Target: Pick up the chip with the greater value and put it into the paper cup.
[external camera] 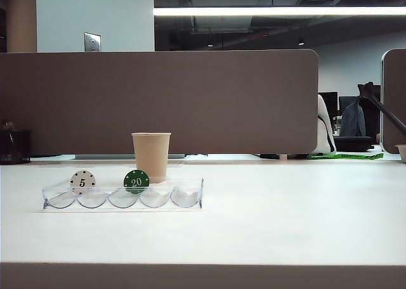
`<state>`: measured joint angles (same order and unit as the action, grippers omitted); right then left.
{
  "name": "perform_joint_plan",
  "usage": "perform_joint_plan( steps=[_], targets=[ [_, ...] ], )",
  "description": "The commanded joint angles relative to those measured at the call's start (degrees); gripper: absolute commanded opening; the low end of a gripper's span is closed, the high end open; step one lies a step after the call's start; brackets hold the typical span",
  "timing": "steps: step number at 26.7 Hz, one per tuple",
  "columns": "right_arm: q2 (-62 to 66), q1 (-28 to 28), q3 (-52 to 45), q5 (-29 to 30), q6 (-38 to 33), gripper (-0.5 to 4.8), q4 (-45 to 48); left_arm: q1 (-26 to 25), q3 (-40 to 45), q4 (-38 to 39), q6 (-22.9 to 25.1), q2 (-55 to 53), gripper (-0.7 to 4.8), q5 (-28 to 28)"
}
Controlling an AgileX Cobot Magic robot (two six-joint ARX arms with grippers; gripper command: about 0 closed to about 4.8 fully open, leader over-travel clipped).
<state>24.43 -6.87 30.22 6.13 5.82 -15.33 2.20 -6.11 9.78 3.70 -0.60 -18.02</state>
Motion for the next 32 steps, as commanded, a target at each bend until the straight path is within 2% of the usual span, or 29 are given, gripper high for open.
perform_joint_plan(
  steps=[1,4,6,8,14,23,30,32],
  targets=[
    [8.33,-2.19,6.29,0.42,1.29,-0.06,-0.96,0.04,-1.11,0.11,0.42,-0.07,-0.05,-0.59],
    [16.55,-5.46,11.93,0.37,3.87,-0.06,-2.01,0.04,-1.86,0.22,0.85,-0.68,-0.05,-1.36],
    [26.4,-10.75,18.97,-0.02,5.16,-0.06,-3.19,0.07,-2.99,0.48,2.43,-2.86,-0.05,-2.89],
    [32.2,-13.81,23.02,-0.09,5.18,-0.06,-3.17,0.07,-3.8,0.98,2.97,-4.39,-0.05,-3.65],
    [45.33,-19.28,32.83,-0.09,6.47,-0.06,-3.19,0.07,-7.17,1.33,5.95,-10.93,-0.05,-4.13],
    [59.84,-24.63,44.63,0.11,6.58,-0.06,-2.19,0.04,-10.14,-0.11,6.99,-18.38,-0.05,-5.92],
    [69.42,-26.43,50.31,3.15,6.95,-0.06,3.48,0.04,-10.14,-0.17,6.8,-18.97,-0.05,-6.43],
    [74.84,-26.49,54.12,6.78,6.97,-0.06,3.19,0.04,-10.14,-0.2,6.8,-18.97,-0.05,-6.27]
  ],
)
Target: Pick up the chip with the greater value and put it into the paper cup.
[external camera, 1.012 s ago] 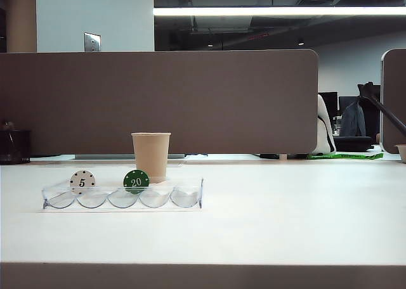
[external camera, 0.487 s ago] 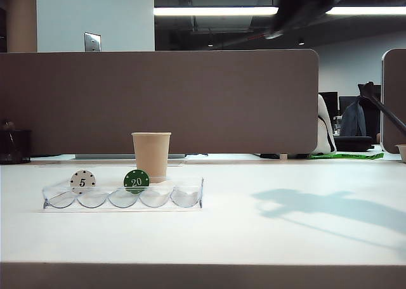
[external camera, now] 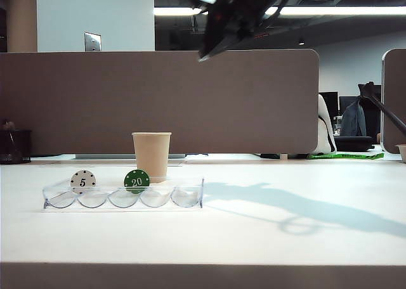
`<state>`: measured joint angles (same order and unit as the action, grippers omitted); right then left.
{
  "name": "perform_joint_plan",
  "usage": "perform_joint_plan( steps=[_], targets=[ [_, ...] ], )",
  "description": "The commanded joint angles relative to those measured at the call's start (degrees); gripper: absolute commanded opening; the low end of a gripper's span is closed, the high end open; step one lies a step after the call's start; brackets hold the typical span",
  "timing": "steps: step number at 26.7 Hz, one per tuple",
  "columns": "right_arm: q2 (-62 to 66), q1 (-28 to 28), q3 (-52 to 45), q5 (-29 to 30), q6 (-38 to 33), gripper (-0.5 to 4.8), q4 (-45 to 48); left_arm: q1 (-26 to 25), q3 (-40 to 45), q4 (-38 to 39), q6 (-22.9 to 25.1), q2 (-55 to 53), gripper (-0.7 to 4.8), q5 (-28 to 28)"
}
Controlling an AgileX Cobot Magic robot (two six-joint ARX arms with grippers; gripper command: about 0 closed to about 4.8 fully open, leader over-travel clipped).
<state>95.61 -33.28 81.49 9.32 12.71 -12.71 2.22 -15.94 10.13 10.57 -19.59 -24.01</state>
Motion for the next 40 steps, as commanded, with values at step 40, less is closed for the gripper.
perform_joint_plan(
  steps=[40],
  targets=[
    [22.29,-8.55,13.11,-1.75,9.79,0.0,-8.72,0.02,-0.28,-0.81,-0.07,0.09,-0.05,-1.92]
  ],
)
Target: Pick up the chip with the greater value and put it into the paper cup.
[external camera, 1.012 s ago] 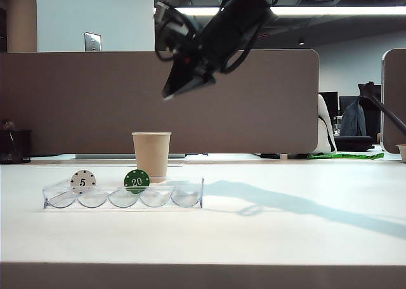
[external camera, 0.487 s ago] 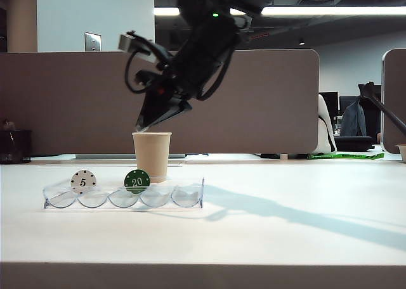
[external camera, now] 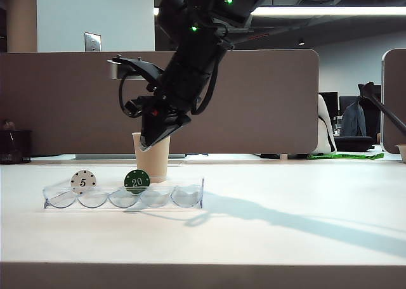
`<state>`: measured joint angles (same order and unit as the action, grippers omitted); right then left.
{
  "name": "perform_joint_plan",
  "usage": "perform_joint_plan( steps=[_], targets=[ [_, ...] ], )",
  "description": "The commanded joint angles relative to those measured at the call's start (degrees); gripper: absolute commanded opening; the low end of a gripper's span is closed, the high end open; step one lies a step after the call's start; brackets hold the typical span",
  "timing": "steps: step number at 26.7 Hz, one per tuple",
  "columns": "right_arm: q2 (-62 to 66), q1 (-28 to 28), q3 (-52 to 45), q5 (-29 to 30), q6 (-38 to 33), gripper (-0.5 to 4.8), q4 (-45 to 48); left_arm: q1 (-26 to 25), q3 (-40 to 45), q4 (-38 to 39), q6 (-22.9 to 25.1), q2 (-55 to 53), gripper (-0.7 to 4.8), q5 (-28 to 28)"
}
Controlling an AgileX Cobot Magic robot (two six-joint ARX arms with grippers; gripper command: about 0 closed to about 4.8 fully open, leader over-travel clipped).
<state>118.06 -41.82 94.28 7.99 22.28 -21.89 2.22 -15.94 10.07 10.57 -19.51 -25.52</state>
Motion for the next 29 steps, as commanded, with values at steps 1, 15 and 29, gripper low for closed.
perform_joint_plan(
  steps=[1,15,29],
  targets=[
    [-0.07,-0.04,0.33,-0.46,0.2,0.01,0.48,0.02,-0.28,-0.74,-0.07,0.0,-0.04,-0.39],
    [0.26,-0.04,0.33,1.18,0.26,1.27,0.74,0.02,-0.28,-0.74,-0.04,0.0,-0.02,-0.24],
    [0.26,1.95,0.33,4.92,10.99,1.85,0.87,0.0,-0.28,-0.74,-0.04,0.0,-0.02,-0.24]
  ],
)
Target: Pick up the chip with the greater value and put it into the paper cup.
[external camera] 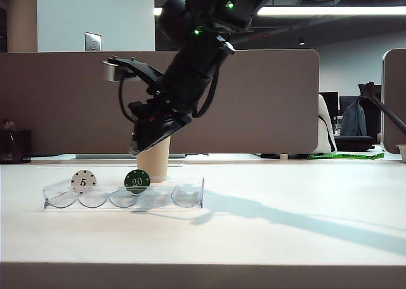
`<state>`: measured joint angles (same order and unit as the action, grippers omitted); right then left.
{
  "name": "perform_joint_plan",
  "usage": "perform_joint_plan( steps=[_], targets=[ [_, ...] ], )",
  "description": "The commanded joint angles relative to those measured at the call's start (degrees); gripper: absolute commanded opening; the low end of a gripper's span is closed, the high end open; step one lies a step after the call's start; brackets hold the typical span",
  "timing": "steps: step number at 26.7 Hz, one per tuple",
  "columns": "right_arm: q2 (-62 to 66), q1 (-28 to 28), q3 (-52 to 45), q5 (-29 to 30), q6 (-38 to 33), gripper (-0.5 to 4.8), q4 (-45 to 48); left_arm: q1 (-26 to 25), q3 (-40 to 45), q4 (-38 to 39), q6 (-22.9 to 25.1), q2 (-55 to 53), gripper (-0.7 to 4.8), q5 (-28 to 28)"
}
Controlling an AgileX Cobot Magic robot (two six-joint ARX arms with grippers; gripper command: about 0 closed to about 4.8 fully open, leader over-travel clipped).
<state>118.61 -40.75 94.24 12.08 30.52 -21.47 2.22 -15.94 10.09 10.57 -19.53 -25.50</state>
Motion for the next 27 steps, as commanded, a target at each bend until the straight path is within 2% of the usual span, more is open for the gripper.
perform_joint_plan(
  steps=[1,11,15,27],
  targets=[
    [-0.28,1.2,0.37,1.27,3.23,1.85,0.46,0.0,-0.28,-0.76,-0.04,0.02,-0.02,-0.26],
    [-0.28,3.32,0.98,1.6,8.74,1.85,0.94,0.0,-0.28,-0.76,-0.04,0.02,-0.01,-0.26],
    [-0.28,3.32,0.98,1.86,8.72,1.85,2.62,0.0,-0.28,-0.76,-0.04,0.0,-0.01,-0.26],
    [-0.26,2.82,0.94,9.97,8.7,1.83,-3.21,0.0,-0.28,-0.74,-0.04,0.0,-0.01,-0.28]
  ],
)
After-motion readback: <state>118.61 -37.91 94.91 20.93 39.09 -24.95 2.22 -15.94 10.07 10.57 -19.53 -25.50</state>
